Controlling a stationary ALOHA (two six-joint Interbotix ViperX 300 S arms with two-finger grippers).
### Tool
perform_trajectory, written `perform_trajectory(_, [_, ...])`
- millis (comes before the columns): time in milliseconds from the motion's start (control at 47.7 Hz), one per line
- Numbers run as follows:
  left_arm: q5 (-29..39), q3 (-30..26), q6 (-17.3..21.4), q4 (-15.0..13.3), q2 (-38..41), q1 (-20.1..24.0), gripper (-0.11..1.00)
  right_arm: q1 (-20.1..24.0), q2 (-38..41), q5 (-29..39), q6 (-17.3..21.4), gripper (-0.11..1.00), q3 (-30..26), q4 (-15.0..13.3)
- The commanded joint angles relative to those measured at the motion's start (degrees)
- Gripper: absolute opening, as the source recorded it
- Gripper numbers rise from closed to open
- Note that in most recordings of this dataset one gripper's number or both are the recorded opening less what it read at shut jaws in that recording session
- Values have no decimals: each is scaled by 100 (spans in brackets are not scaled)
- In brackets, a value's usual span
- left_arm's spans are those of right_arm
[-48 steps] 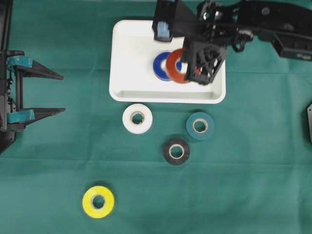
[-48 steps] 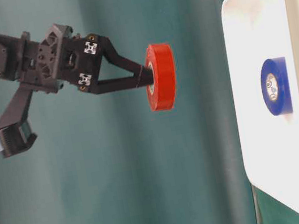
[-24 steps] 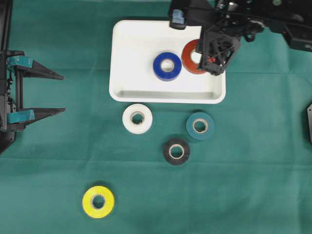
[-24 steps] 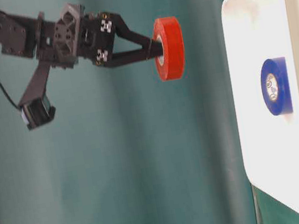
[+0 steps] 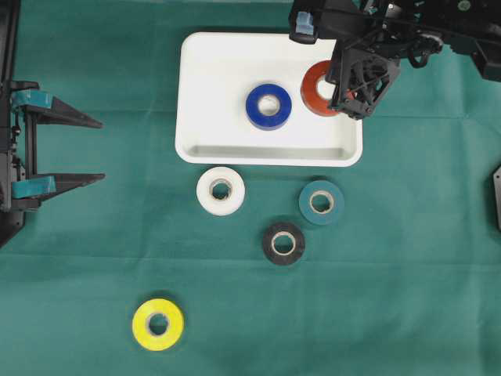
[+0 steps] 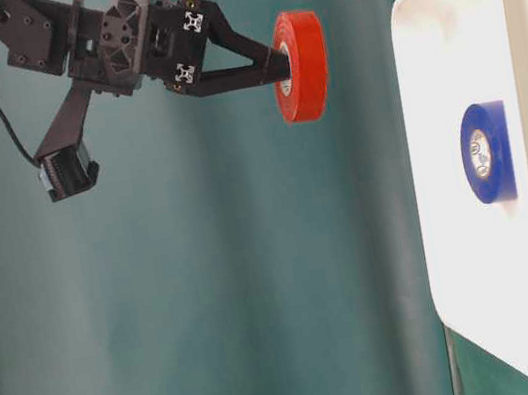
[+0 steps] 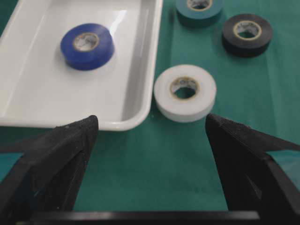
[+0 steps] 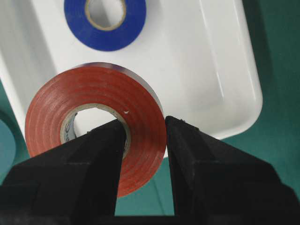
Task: Pick up the tape from a random location and place it into the white case.
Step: 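Lower the red-orange tape into the tray right of the blue tape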
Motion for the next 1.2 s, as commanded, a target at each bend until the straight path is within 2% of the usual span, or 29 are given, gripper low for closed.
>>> perform_trajectory(0, [-44, -88, 0, -9, 35, -9, 93, 0, -141, -53, -9, 29, -53, -9])
perform_trajectory(1174, [-26, -88, 0, -9, 9, -9, 93, 0, -132, -290, -9, 29, 97, -18])
